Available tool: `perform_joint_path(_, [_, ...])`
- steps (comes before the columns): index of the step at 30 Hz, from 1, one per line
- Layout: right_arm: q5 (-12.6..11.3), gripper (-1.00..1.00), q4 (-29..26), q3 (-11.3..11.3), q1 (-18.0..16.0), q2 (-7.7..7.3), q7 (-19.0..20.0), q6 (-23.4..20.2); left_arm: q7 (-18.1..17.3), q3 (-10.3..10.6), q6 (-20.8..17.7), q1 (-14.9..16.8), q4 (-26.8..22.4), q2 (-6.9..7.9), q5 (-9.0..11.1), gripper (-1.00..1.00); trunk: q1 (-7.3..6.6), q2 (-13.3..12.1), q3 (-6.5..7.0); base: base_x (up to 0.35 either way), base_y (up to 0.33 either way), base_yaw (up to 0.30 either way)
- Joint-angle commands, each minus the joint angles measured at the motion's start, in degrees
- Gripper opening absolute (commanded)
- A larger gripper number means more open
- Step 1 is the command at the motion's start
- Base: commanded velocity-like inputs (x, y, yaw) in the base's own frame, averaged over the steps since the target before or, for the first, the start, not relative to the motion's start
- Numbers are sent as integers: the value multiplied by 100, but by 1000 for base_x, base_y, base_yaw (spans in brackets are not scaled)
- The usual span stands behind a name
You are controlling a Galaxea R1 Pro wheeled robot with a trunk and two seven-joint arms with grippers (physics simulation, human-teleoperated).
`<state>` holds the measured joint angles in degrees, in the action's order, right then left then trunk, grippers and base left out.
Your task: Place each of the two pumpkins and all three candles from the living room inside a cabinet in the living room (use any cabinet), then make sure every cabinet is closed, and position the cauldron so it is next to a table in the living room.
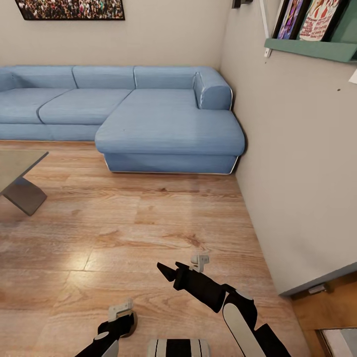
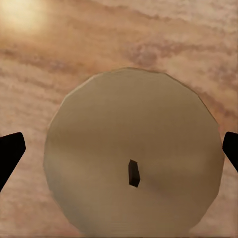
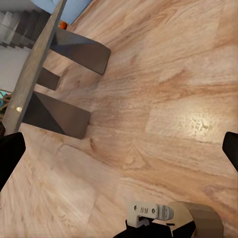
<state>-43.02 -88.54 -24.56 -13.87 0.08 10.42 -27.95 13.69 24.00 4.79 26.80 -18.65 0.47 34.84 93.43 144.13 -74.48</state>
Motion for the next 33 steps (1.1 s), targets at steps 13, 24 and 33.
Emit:
perform_joint_path(13, [-22, 100, 3, 11, -2, 3, 4, -26, 37, 43, 22, 1, 1, 6, 67, 100, 2, 3, -26, 0, 0, 0])
perform_joint_path(24, [-22, 100, 3, 12, -2, 7, 4, -26, 30, 45, 22, 1, -7, 6, 63, 100, 12, 8, -115, 0, 0, 0])
perform_joint_path(33, [-22, 100, 3, 12, -2, 5, 4, -26, 30, 43, 29, 1, -7, 7, 65, 100, 12, 8, -115, 0, 0, 0])
